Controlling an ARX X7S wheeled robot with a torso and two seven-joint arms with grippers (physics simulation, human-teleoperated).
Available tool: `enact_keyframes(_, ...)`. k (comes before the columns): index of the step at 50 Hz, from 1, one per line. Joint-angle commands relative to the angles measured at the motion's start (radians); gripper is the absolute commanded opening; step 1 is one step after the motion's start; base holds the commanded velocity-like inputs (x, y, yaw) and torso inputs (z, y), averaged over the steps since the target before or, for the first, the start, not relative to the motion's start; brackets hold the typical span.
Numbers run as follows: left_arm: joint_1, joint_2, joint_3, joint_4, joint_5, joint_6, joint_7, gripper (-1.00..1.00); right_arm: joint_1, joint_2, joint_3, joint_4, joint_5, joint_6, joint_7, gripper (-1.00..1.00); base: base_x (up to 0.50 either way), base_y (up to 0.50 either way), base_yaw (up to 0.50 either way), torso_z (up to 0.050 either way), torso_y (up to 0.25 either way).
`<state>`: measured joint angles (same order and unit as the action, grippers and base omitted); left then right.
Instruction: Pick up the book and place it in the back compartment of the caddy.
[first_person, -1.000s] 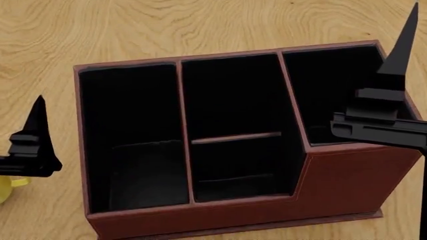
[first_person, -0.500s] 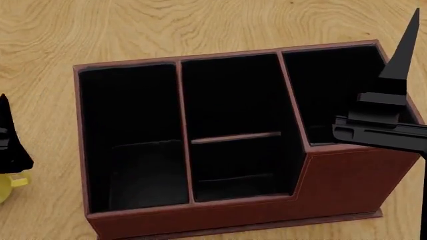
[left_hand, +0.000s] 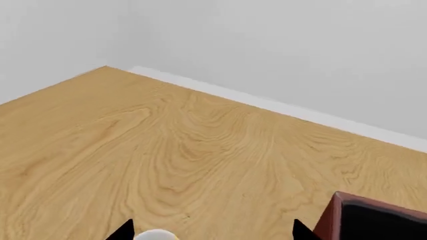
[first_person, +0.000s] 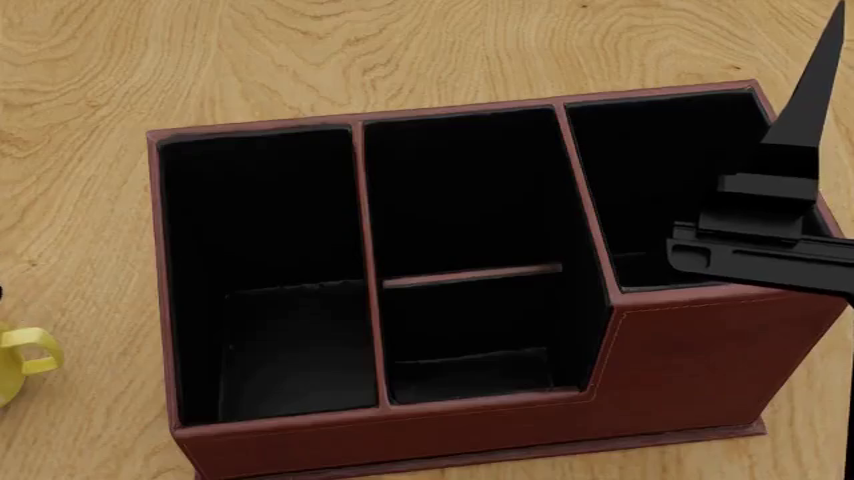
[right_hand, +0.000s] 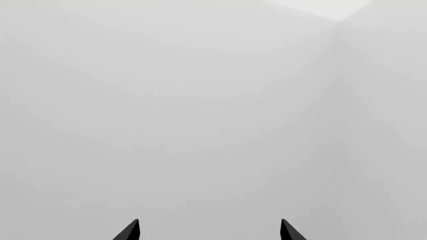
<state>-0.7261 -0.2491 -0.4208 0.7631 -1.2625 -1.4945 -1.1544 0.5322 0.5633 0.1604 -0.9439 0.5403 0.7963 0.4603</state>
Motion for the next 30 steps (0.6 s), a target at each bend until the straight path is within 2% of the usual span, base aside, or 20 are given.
enact_keyframes(1,-0.041,0.012,-0.081,-0.094,-0.315,0.003,-0.416,1.0,0.002,0.006,0.0,-0.002,0.011,-0.003,0.009,1.0,0.0,0.0,0.0,0.0,0.0)
enact_keyframes(5,-0.033,0.032,-0.097,-0.081,-0.299,0.009,-0.416,1.0,-0.001,0.009,0.001,-0.003,0.015,-0.004,0.013,1.0,0.0,0.0,0.0,0.0,0.0)
enact_keyframes(7,-0.051,0.094,-0.164,-0.079,-0.276,-0.057,-0.416,1.0,-0.002,0.011,-0.001,-0.004,0.016,-0.005,0.014,1.0,0.0,0.0,0.0,0.0,0.0)
enact_keyframes(10,-0.056,0.127,-0.202,-0.077,-0.243,-0.074,-0.416,1.0,-0.005,0.013,0.0,-0.003,0.017,-0.007,0.016,1.0,0.0,0.0,0.0,0.0,0.0)
enact_keyframes(30,-0.069,0.166,-0.24,-0.052,-0.104,-0.076,-0.416,1.0,-0.026,0.019,-0.004,0.011,0.013,-0.037,0.018,1.0,0.0,0.0,0.0,0.0,0.0)
